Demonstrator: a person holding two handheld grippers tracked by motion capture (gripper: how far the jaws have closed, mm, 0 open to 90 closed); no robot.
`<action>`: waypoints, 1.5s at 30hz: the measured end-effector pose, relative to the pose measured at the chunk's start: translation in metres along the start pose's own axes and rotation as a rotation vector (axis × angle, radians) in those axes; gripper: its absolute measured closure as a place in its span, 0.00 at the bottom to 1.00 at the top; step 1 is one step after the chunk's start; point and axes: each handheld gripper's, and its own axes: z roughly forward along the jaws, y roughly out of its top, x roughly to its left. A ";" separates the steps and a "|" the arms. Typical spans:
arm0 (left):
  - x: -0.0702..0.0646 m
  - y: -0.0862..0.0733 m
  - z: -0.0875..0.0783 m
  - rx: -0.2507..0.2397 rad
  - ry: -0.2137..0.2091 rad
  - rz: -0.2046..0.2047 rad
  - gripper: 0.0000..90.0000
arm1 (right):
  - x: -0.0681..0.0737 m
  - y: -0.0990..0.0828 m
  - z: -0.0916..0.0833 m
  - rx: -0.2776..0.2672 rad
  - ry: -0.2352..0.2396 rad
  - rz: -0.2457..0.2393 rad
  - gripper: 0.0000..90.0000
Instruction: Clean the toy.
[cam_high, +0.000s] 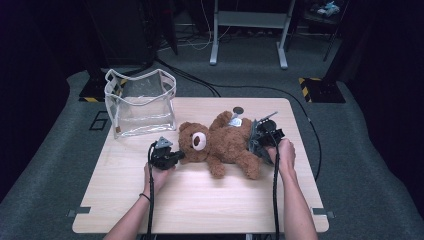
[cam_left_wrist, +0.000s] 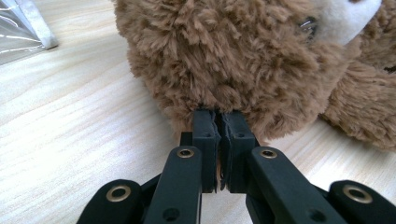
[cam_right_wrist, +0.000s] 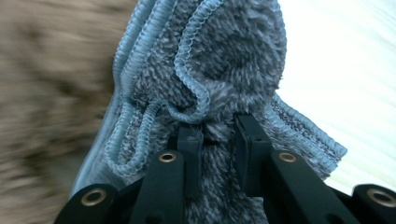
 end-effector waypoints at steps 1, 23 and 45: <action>0.000 0.000 0.000 -0.001 -0.001 0.000 0.95 | -0.004 -0.001 -0.001 -0.005 -0.001 0.022 0.83; 0.000 0.000 0.000 0.001 -0.004 -0.003 0.95 | 0.118 0.068 -0.062 -0.202 0.159 -0.268 0.83; -0.001 0.001 -0.002 -0.009 -0.005 0.005 0.95 | 0.124 0.077 -0.041 -0.099 0.112 -0.260 0.84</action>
